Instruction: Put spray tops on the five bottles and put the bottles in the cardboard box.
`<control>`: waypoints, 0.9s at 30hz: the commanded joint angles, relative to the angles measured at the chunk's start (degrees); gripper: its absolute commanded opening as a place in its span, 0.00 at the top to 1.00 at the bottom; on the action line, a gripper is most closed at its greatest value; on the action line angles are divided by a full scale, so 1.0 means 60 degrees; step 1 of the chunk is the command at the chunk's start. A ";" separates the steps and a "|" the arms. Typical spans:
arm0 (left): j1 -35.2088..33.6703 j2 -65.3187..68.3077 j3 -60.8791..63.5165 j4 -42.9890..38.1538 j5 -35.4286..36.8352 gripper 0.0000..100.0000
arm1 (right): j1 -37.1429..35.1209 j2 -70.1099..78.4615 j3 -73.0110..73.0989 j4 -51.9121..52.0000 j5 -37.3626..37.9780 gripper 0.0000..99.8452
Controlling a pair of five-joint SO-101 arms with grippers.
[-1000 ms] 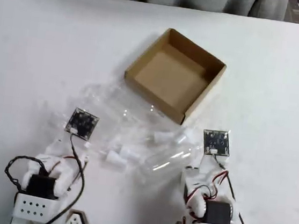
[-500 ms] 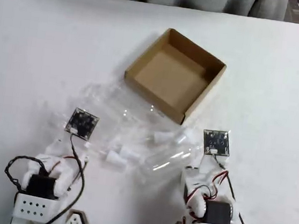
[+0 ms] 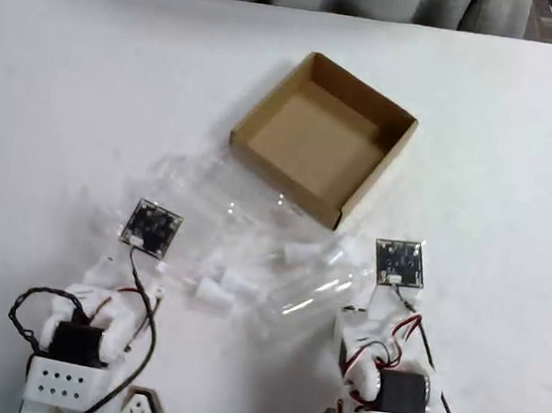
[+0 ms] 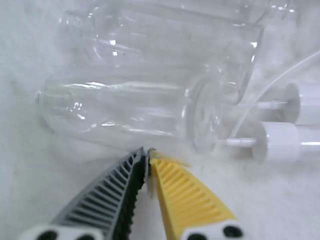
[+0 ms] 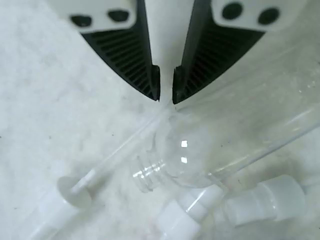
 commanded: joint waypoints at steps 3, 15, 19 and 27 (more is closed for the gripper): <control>-0.0066 -0.0066 -0.0044 -0.0088 -0.0088 0.98 | -0.0022 -0.0037 0.0088 -0.0125 -0.0044 0.98; -0.0037 -0.0066 -0.0073 -0.0132 -0.0059 0.98 | 0.0022 -0.0037 0.0088 -0.0125 0.0000 0.98; -0.0081 -0.0066 -0.0527 -0.0088 -0.0103 0.98 | 0.0037 -0.0037 0.0088 -0.0125 0.0000 0.98; -0.0022 -0.0081 -0.1348 -0.0161 -0.0117 0.98 | 0.0593 -0.0037 0.0088 -0.0125 0.0000 0.98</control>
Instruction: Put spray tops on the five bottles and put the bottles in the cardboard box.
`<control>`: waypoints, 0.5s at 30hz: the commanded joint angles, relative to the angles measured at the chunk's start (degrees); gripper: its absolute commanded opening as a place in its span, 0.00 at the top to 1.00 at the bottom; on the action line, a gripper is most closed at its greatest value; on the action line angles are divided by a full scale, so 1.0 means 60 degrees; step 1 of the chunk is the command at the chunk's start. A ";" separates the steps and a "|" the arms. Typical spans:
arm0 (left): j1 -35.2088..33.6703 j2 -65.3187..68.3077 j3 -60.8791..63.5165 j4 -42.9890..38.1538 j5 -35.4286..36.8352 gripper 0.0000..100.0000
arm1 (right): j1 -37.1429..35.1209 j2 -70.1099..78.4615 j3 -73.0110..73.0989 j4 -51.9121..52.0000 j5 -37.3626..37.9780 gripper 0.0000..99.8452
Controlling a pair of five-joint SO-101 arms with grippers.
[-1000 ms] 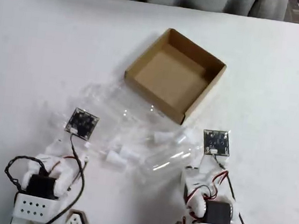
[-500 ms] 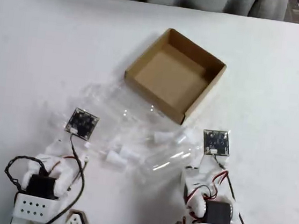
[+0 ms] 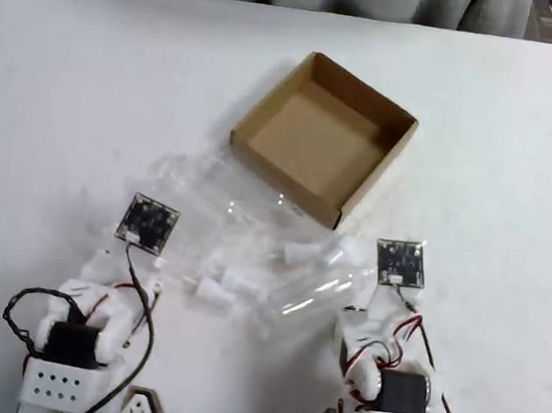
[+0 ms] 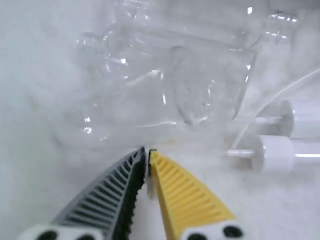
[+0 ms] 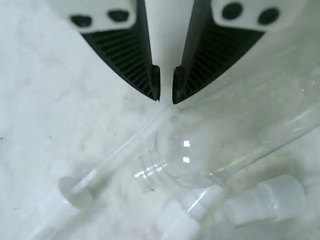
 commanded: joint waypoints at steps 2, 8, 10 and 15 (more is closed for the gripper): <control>-0.0007 -0.0081 -0.0923 -0.0220 -0.0103 0.98 | 0.0711 -0.0037 0.0088 -0.0125 -0.0015 0.98; -0.0081 -0.0081 -0.1641 -0.0161 -0.0088 0.98 | 0.1311 -0.0037 0.0088 -0.0125 -0.0015 0.98; -0.0081 -0.0081 -0.1934 -0.0161 -0.0059 0.98 | 0.1341 -0.0037 0.0088 -0.0125 0.0000 0.98; -0.0095 -0.0022 -0.2725 -0.0147 -0.0029 0.98 | 0.1341 -0.0037 0.0088 -0.0125 0.0000 0.98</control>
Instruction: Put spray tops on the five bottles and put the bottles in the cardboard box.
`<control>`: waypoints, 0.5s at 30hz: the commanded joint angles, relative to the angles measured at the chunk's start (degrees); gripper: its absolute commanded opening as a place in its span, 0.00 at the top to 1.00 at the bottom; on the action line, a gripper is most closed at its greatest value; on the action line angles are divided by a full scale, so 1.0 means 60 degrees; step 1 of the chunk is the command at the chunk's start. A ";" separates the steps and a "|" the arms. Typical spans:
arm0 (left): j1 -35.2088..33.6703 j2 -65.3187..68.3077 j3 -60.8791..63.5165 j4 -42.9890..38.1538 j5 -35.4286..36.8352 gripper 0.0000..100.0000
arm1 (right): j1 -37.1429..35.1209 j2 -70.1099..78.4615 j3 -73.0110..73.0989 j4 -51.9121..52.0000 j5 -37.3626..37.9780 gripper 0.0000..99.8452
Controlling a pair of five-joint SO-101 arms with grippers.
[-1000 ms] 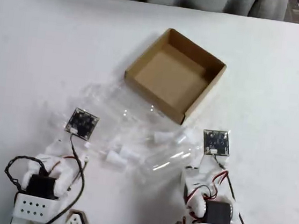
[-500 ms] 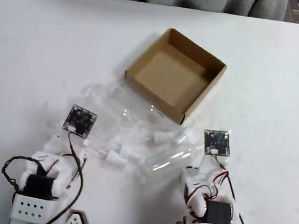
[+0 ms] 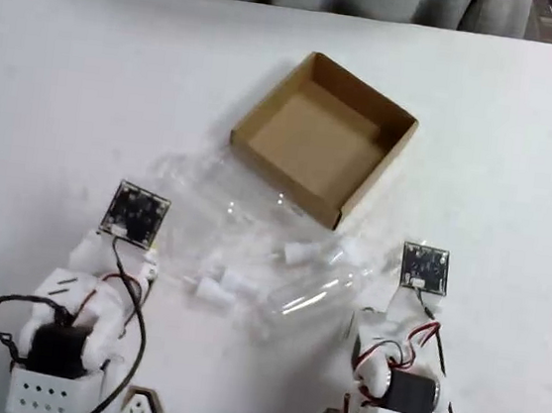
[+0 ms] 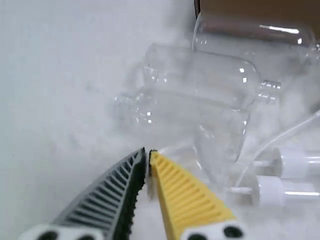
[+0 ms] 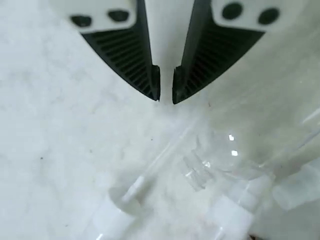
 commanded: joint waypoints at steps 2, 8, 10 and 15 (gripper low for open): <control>-0.0227 -0.0007 -0.1275 -0.0147 0.0264 0.98 | 0.0110 -0.0037 0.0088 -0.0125 0.0000 0.98; -0.0842 0.0125 -0.1788 -0.0147 0.1172 0.98 | 0.0110 -0.0037 0.0088 -0.0125 0.0000 0.98; -0.1092 0.0667 -0.2051 -0.0176 0.1187 0.98 | 0.0110 -0.0037 0.0088 -0.0125 0.0000 0.98; -0.1546 0.3495 -0.3429 -0.0147 0.1275 0.98 | 0.0110 -0.0037 0.0088 -0.0125 0.0000 0.98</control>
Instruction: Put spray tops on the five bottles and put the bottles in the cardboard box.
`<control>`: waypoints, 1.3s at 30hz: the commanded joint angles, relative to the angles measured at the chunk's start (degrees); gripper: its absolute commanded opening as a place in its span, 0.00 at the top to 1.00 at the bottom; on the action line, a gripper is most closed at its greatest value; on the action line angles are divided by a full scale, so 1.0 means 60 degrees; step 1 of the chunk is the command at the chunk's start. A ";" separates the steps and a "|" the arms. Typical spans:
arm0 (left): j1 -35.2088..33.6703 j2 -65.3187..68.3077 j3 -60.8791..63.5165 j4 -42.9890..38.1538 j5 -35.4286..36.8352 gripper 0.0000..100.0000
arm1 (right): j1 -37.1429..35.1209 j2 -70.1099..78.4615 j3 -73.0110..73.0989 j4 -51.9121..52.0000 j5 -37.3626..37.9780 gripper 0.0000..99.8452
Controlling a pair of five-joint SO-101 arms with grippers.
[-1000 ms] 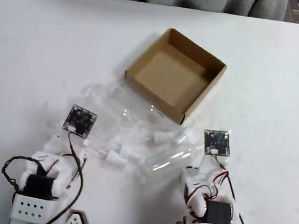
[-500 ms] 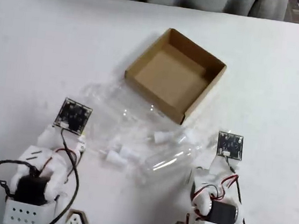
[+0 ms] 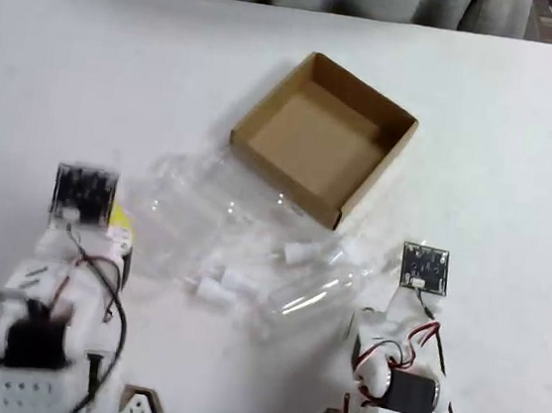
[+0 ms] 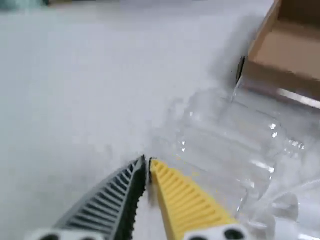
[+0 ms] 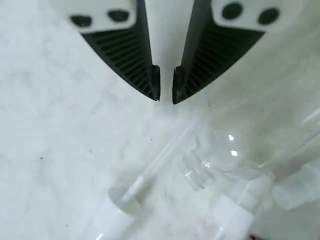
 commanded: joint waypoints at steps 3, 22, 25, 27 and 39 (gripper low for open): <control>-0.0418 0.4139 -0.2154 -0.0132 0.0791 0.98 | 0.0110 -0.0037 0.0088 -0.0125 0.0000 0.98; -0.0711 0.9590 -0.4190 -0.0132 0.2813 0.76 | 0.0051 -0.0037 0.0088 -0.0125 0.0000 0.98; -0.0784 0.9619 -0.4029 0.0117 0.2842 0.74 | 0.0051 -0.0037 0.0088 -0.0125 0.0000 0.98; -0.0828 0.9619 -0.3897 0.0117 0.2842 0.72 | 0.0066 -0.0037 0.0088 -0.0125 0.0000 0.98; -0.0857 1.1465 -0.4205 0.0132 0.2901 0.67 | 0.0095 -0.0037 0.0088 -0.0125 0.0000 0.98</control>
